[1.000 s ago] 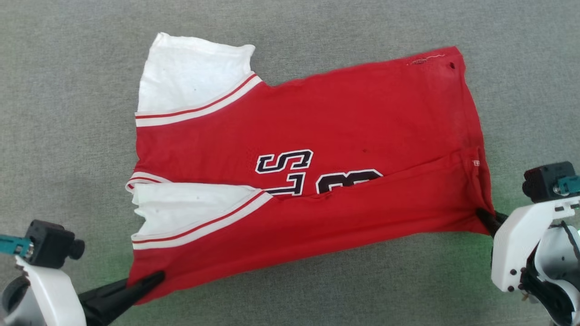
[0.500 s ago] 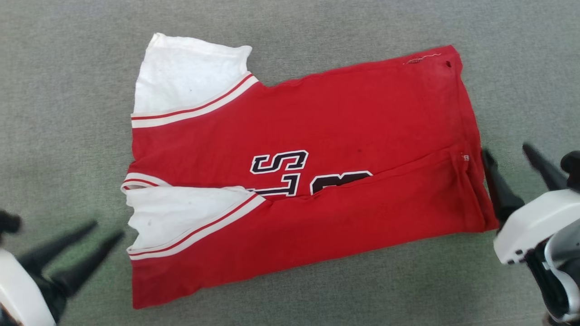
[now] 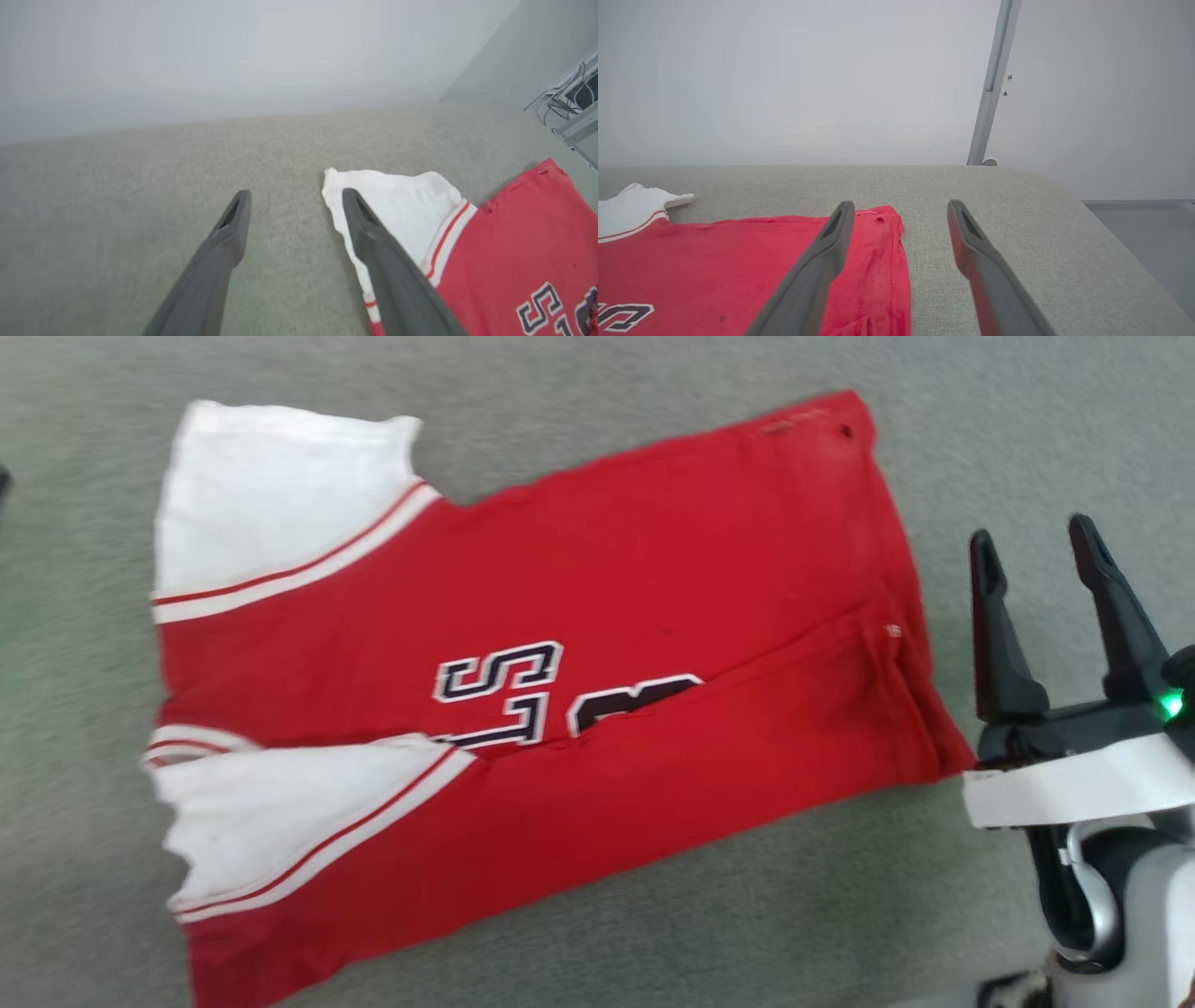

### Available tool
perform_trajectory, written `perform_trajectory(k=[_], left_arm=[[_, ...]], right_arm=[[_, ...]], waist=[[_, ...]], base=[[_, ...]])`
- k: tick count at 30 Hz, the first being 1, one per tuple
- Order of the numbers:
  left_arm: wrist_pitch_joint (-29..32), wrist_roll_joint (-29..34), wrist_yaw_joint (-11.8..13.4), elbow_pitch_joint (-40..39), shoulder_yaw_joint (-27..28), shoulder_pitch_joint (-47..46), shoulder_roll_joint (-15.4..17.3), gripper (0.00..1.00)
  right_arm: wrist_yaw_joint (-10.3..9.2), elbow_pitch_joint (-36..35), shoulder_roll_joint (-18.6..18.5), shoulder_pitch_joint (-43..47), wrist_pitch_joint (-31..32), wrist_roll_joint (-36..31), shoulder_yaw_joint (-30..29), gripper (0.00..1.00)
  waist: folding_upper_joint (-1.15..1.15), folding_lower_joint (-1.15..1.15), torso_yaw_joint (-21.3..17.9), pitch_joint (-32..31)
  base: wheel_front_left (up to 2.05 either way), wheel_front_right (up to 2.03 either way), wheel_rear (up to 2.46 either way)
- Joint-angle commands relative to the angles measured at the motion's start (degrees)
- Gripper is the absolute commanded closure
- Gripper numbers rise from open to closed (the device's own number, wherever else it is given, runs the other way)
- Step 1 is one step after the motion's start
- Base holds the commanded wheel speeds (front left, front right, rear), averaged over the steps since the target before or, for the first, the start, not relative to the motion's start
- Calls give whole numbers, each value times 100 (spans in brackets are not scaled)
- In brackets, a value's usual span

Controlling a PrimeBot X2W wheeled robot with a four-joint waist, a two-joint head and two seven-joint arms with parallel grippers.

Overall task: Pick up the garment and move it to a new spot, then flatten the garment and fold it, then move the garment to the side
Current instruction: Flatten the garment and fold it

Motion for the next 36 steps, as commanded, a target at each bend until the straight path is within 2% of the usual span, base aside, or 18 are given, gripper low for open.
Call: perform_trajectory(k=[1, 7, 13, 24, 25, 26, 29, 36], left_arm=[[50, 67, 13, 48, -8, -107, -56, 0], [1062, 287, 13, 602, -334, -1045, -65, 0], [2207, 169, 13, 740, -721, -1653, 12, 0], [3596, -366, 8, 178, -1294, -2100, -75, 2], [3641, -389, 8, 144, -1325, -2124, -70, 15], [3658, -325, 8, 131, -1354, -2156, -57, 44], [3527, -118, 9, 198, -1453, -2259, -66, 100], [3140, -200, 9, 95, -1593, -2454, -298, 100]], right_arm=[[-5, 28, 12, -60, -66, 36, 22, 0], [-5, 88, 11, -17, -538, 299, 355, 0], [-5, 245, 12, 137, -788, 480, 514, 0], [-5, 451, 12, -130, -725, 420, 755, 0], [-5, 442, 12, -181, -667, 382, 780, 0], [-5, 431, 12, -238, -612, 362, 808, 0], [-5, 459, 13, -450, -294, 276, 910, 0], [-5, 840, 9, -1409, 1120, -44, 1020, 0]], waist=[[0, 0, -212, 196], [0, 0, -638, 540], [0, 0, -819, 718], [0, 0, -820, 849], [0, 0, -806, 857], [0, 0, -794, 867], [0, 0, -746, 890], [0, 0, -518, 944]], base=[[0, 0, 0], [0, 0, 0], [0, 0, 0], [0, 0, 0], [0, 0, 0], [0, 0, 0], [0, 0, 0], [0, 0, 0]])
